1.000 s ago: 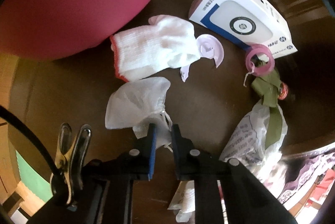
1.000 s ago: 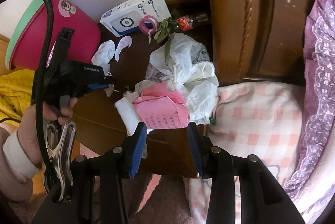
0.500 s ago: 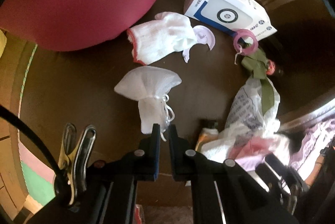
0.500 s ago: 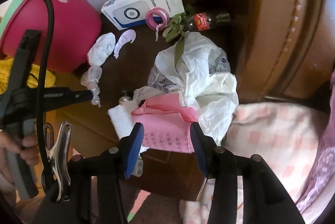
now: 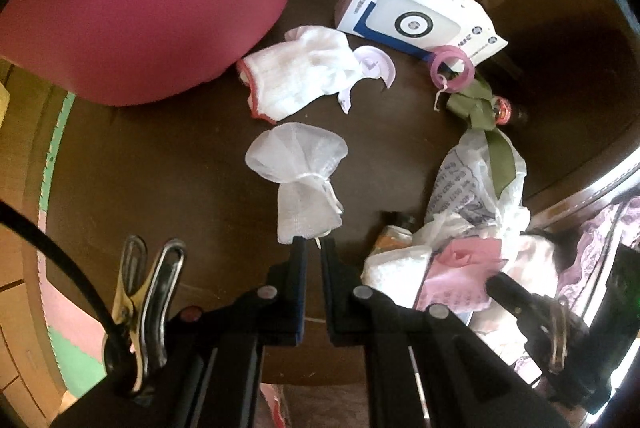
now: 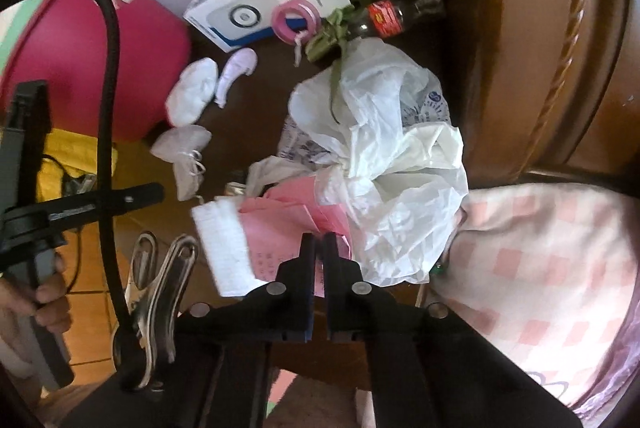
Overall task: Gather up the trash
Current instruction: 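Grasp the pink paper with the right gripper while the left holds the mesh bag, then carry the mesh bag with the left gripper while the right carries the pink paper over the bucket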
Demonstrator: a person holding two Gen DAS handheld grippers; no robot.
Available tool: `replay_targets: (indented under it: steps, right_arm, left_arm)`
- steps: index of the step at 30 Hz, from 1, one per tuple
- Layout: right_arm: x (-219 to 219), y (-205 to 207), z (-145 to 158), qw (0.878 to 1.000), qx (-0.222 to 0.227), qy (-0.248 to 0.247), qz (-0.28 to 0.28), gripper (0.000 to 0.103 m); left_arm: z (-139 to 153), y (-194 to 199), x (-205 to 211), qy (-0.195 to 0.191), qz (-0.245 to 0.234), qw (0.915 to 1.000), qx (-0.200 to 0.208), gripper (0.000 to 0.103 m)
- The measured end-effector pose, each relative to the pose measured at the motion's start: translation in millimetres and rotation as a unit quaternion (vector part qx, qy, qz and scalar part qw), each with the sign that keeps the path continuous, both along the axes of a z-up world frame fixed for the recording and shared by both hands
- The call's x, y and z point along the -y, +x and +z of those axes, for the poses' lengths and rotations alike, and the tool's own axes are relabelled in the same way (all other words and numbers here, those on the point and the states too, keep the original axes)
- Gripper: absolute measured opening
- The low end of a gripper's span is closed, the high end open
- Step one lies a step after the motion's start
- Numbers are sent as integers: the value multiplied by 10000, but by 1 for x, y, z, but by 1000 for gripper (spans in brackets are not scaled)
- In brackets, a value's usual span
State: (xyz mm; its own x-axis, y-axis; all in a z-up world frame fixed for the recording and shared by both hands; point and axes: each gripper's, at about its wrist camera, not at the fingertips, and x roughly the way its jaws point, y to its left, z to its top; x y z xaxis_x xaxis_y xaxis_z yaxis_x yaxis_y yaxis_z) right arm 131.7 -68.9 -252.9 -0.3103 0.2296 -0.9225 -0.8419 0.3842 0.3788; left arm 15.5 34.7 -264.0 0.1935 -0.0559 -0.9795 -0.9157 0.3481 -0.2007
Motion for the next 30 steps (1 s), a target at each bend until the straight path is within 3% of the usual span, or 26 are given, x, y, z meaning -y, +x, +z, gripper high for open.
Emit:
replay_targets:
  steps: [5,7,9,13,24,25,27,30]
  right_arm:
    - [6,-3,13,9998,-110,183,-23,2]
    - [7,-5,16,9996,-154,238,-32,2]
    - [7,-7,19,9993,-203,300,-40,2]
    - [8,-9,23,9991,-206,362,-14,2]
    - [12,-9,20,9991,-263,333,-11,2]
    - [13,-9,20,9991,-266,334,-15,2]
    - [15,-8,22,9989,-293,352,-29,2]
    - [15,-7,26,9986,-342,407,-47,2]
  left_arm:
    - [-1,-7,-13,-128,196,9996,174,16]
    - [0,-8,-16,-146,272,9993,217,24]
    - [-1,-4,-19,-124,299,9993,170,41]
    - [-14,6,-26,-134,313,9994,54,43]
    - [-37,35,-36,258,134,9987,-430,41]
    - [-36,37,-36,298,100,9984,-469,39]
    - [-36,39,-36,319,10,9984,-468,19]
    - [-33,46,-34,341,-97,9985,-415,12]
